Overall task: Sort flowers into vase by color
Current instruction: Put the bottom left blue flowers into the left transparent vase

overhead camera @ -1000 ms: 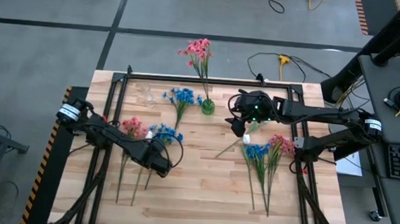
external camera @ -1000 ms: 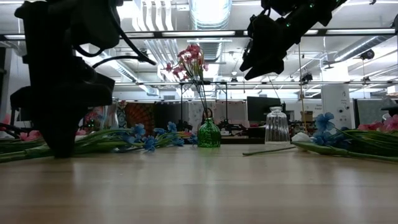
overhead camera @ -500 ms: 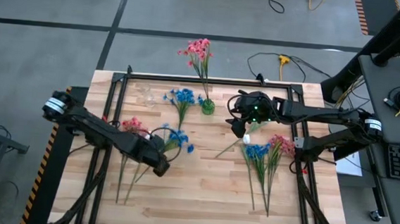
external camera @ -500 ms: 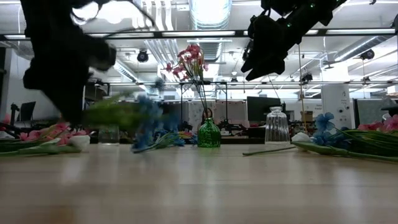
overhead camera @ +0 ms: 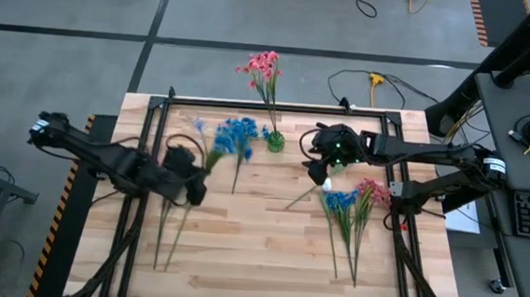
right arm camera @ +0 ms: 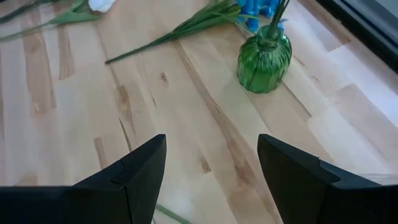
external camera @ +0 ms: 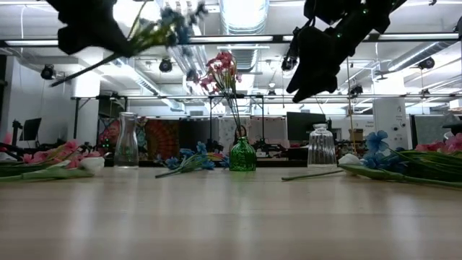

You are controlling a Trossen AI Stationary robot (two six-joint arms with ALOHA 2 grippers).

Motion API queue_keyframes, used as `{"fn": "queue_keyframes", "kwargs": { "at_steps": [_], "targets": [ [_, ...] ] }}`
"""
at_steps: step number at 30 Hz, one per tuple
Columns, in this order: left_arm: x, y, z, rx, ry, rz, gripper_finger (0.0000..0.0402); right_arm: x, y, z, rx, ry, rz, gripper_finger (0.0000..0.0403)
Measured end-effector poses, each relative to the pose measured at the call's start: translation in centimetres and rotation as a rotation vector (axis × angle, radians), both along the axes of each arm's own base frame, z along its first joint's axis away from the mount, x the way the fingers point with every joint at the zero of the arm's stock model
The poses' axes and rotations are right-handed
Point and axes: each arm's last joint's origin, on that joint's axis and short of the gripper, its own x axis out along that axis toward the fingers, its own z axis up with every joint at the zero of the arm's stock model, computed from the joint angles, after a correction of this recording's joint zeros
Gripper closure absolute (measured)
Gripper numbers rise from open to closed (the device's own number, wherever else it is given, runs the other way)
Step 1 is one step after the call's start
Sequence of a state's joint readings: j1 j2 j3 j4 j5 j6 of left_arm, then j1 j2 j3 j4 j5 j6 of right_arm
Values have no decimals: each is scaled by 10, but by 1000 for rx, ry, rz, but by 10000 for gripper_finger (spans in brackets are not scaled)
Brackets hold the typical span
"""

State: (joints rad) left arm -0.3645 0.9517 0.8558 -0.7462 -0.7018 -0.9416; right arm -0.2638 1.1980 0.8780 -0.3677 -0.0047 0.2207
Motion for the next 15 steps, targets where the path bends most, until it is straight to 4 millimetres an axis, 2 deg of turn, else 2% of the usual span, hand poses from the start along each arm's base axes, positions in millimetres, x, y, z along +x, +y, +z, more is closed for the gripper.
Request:
{"fn": "queue_keyframes", "kwargs": {
  "at_steps": [7,15],
  "targets": [
    [-13,11,28,262,-115,-5,399,-1,0,-5,0,-2,-8,158],
    [-10,18,66,633,-200,-143,399,4,-1,1,-34,-78,3,158]
  ]
}}
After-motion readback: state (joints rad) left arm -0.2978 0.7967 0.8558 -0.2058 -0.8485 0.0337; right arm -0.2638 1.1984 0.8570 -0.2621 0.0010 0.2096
